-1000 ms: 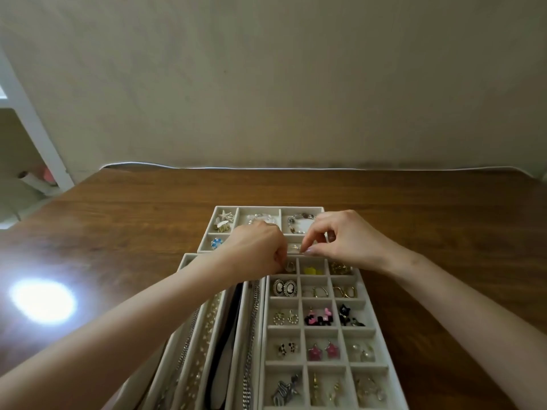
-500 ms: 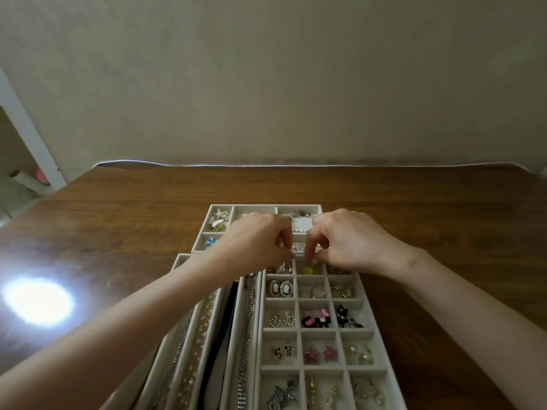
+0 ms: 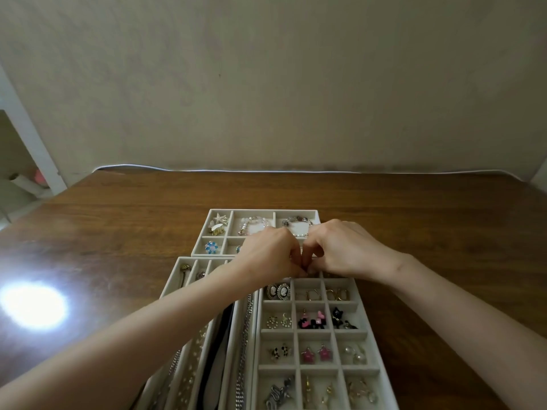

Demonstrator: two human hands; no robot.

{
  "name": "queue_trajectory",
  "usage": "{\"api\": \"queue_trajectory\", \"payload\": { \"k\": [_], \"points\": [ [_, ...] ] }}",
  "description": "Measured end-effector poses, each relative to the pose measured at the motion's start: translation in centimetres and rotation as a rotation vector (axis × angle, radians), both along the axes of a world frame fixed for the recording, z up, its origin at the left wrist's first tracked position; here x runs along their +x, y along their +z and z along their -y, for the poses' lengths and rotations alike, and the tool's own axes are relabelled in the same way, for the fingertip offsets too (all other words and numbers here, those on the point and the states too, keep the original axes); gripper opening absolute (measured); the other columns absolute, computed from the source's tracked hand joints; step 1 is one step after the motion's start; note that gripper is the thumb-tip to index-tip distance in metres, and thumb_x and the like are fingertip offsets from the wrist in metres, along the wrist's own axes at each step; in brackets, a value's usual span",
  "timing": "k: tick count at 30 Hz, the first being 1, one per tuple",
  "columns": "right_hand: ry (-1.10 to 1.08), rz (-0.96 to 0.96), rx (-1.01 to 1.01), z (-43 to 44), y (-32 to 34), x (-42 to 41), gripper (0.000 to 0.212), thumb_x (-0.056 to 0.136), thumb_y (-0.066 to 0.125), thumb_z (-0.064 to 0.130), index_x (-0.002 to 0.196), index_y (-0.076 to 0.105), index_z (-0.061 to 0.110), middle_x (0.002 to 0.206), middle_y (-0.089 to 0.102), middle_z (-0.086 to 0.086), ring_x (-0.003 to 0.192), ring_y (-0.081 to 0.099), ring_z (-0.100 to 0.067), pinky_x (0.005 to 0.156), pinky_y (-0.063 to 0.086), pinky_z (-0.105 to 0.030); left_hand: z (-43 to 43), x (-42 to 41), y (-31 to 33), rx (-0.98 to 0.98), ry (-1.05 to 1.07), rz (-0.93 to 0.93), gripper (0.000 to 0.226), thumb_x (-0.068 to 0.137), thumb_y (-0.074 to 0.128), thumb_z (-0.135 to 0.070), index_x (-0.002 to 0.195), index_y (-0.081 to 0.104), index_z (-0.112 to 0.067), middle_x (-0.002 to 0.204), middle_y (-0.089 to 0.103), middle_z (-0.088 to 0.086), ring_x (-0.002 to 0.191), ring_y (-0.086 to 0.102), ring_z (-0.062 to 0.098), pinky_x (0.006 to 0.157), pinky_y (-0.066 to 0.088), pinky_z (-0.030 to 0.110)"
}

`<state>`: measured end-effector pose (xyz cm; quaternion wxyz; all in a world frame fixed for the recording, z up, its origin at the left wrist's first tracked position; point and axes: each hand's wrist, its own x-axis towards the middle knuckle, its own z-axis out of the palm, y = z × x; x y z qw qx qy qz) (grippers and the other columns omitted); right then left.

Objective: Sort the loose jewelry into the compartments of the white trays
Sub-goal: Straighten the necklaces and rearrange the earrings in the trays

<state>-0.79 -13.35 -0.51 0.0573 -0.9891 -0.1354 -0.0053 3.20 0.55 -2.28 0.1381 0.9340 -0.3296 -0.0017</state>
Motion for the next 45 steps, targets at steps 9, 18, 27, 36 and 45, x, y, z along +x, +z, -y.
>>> {"api": "queue_trajectory", "payload": {
  "k": [9, 18, 27, 36, 45],
  "points": [
    [-0.052, 0.060, -0.171, -0.9, -0.2, -0.1, 0.009, 0.086, 0.063, 0.021, 0.089, 0.068, 0.014, 0.079, 0.059, 0.001, 0.075, 0.056, -0.017, 0.062, 0.039, -0.028, 0.3, 0.3, 0.0, 0.031, -0.002, -0.013, 0.010, 0.082, 0.065, -0.022, 0.086, 0.072, -0.017, 0.074, 0.062, -0.001, 0.069, 0.051, 0.017, 0.064, 0.045, 0.027],
    [-0.225, -0.095, 0.438, 0.8, 1.2, 0.2, 0.021, 0.078, 0.071, 0.004, 0.065, 0.059, 0.015, 0.072, 0.063, 0.002, 0.060, 0.062, -0.003, 0.051, 0.047, -0.017, 0.2, 0.0, 0.3, 0.020, -0.013, -0.016, 0.011, 0.080, 0.070, -0.026, 0.089, 0.074, -0.021, 0.075, 0.060, -0.006, 0.073, 0.052, 0.012, 0.069, 0.049, 0.028],
    [-0.177, -0.222, 0.656, 1.5, 1.2, 0.0, 0.019, 0.083, 0.068, -0.001, 0.091, 0.072, 0.015, 0.087, 0.070, -0.006, 0.072, 0.070, -0.014, 0.063, 0.056, -0.020, -0.5, -0.1, 0.6, -0.044, -0.023, 0.003, 0.014, 0.082, 0.068, -0.029, 0.093, 0.072, -0.022, 0.070, 0.053, -0.012, 0.070, 0.050, 0.009, 0.066, 0.044, 0.023],
    [-0.103, -0.264, 0.683, 1.4, 1.4, 0.4, 0.022, 0.087, 0.060, -0.002, 0.091, 0.071, 0.016, 0.099, 0.066, -0.003, 0.076, 0.070, -0.015, 0.066, 0.057, -0.023, -1.5, 0.7, 1.2, -0.200, 0.068, 0.048, 0.010, 0.083, 0.066, -0.027, 0.087, 0.069, -0.018, 0.068, 0.049, -0.014, 0.070, 0.050, 0.010, 0.063, 0.039, 0.023],
    [-0.082, -0.170, 0.684, 1.4, 1.1, 0.6, 0.026, 0.077, 0.071, -0.003, 0.084, 0.065, 0.021, 0.087, 0.067, 0.003, 0.081, 0.066, -0.009, 0.068, 0.053, -0.020, -1.4, 0.4, 1.0, -0.211, 0.066, 0.022, 0.011, 0.083, 0.067, -0.028, 0.087, 0.068, -0.018, 0.071, 0.053, -0.012, 0.069, 0.049, 0.008, 0.063, 0.039, 0.022]
  ]
}}
